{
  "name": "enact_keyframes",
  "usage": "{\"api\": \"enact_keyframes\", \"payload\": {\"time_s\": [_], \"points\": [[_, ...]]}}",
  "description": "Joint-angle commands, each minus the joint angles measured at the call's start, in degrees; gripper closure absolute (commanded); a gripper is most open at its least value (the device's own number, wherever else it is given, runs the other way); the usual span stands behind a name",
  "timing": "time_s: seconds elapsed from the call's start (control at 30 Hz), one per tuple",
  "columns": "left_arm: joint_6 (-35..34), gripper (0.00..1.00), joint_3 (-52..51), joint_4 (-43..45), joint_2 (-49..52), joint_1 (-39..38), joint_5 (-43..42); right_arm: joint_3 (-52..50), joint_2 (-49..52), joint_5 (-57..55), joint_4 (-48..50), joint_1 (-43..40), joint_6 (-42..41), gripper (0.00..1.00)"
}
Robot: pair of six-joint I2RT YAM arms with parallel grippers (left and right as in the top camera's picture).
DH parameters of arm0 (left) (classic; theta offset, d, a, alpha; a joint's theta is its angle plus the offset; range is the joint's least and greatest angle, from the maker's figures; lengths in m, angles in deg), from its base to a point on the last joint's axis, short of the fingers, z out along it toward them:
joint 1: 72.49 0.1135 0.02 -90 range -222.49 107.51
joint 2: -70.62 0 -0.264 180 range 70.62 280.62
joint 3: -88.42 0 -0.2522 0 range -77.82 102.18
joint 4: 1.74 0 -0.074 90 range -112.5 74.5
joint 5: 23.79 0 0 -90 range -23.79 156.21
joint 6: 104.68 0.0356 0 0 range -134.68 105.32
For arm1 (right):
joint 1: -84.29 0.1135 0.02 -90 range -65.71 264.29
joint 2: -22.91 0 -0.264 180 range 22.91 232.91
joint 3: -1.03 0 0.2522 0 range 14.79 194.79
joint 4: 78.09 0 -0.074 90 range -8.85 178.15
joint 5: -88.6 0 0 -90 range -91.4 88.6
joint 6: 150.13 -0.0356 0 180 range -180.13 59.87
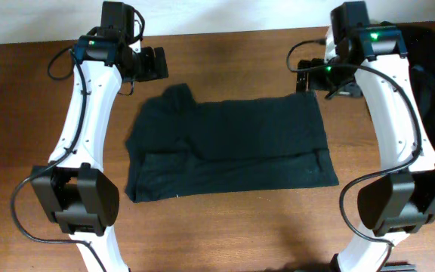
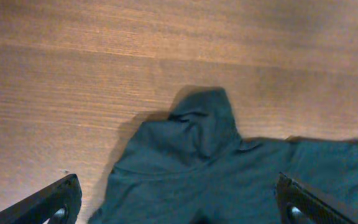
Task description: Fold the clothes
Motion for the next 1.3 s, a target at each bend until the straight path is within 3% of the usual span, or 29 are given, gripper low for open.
{"api": "enact_keyframes", "payload": {"time_s": [0.0, 0.27, 0.6, 0.93, 1.27], "points": [[4.6, 0.01, 0.6, -1.3, -0.2, 1.1, 0.6, 1.1, 0.0, 2.3, 2.4, -3.3, 3.7, 0.02], [5.4, 0.01, 0.5, -3.4, 0.0, 3.8, -0.5, 1.1, 1.9, 7.5, 4.0, -10.2, 8.6, 0.03], [5.6, 0.01, 0.5, 1.3, 6.0, 3.8, -3.9, 0.9, 9.2, 12.4, 2.7, -10.7, 10.9, 0.02], [14.0, 0.04, 0.5, 6.5, 15.8, 4.4, -12.2, 0.9, 9.3, 11.8, 4.2, -10.4, 15.4, 0.02], [19.4, 0.1, 0.5, 6.9, 18.8, 5.9, -12.1, 0.9, 9.4, 11.9, 8.7, -10.1, 15.1, 0.03]]}}
